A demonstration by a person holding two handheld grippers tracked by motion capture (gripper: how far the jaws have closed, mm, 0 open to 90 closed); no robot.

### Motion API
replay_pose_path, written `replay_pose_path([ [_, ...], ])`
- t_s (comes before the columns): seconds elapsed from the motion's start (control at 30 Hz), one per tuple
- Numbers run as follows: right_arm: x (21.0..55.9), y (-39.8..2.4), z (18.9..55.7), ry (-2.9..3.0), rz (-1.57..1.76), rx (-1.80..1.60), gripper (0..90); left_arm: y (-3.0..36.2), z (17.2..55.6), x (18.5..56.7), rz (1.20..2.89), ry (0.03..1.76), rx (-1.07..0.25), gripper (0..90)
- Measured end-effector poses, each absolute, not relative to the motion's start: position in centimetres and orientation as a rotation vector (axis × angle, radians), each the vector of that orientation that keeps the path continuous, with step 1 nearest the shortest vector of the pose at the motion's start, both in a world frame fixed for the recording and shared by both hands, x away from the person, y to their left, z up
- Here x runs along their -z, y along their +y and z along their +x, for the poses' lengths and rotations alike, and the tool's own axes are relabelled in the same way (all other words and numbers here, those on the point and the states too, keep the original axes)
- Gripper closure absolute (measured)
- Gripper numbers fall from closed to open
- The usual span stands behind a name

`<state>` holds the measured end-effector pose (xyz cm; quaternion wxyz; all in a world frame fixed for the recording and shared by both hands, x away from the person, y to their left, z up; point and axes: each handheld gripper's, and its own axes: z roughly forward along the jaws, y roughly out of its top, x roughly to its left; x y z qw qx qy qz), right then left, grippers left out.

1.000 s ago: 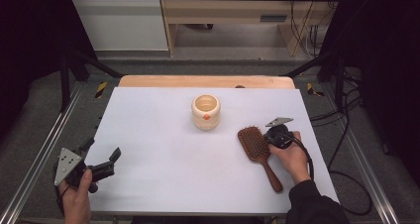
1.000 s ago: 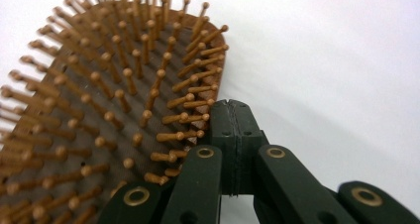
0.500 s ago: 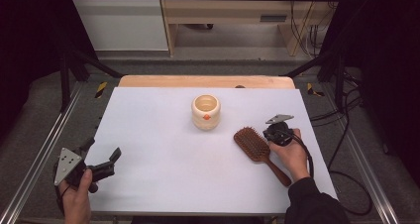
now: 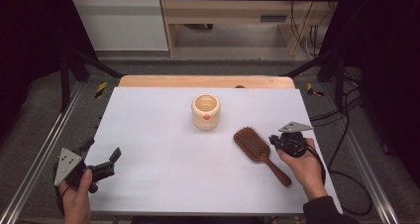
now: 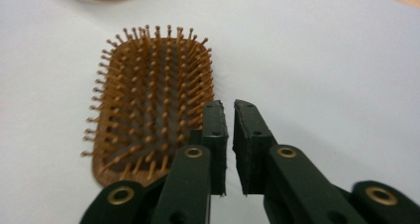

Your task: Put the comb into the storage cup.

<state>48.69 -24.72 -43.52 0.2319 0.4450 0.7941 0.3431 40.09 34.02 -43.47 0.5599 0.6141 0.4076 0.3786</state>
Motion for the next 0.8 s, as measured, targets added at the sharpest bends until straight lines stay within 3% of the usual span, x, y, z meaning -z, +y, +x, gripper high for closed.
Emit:
replay_pose_path([
  [0.23,42.9,-25.2,46.3,2.181,1.231,-0.984,68.7,34.0,40.1,43.5,1.448,0.961,-0.895,2.0],
  [0.27,42.7,-25.2,45.6,2.192,1.247,-0.993,59.5,34.0,40.1,43.5,1.449,0.961,-0.895,2.0],
  [0.33,42.7,-25.1,45.5,2.195,1.249,-0.993,57.3,34.0,40.1,43.5,1.449,0.961,-0.895,2.0],
  [0.53,42.7,-24.6,44.3,2.253,1.265,-0.945,34.8,34.0,40.1,43.5,1.448,0.962,-0.896,1.9],
  [0.8,43.2,-23.6,44.1,2.321,1.288,-0.858,15.0,34.0,40.1,43.5,1.45,0.962,-0.898,1.9],
])
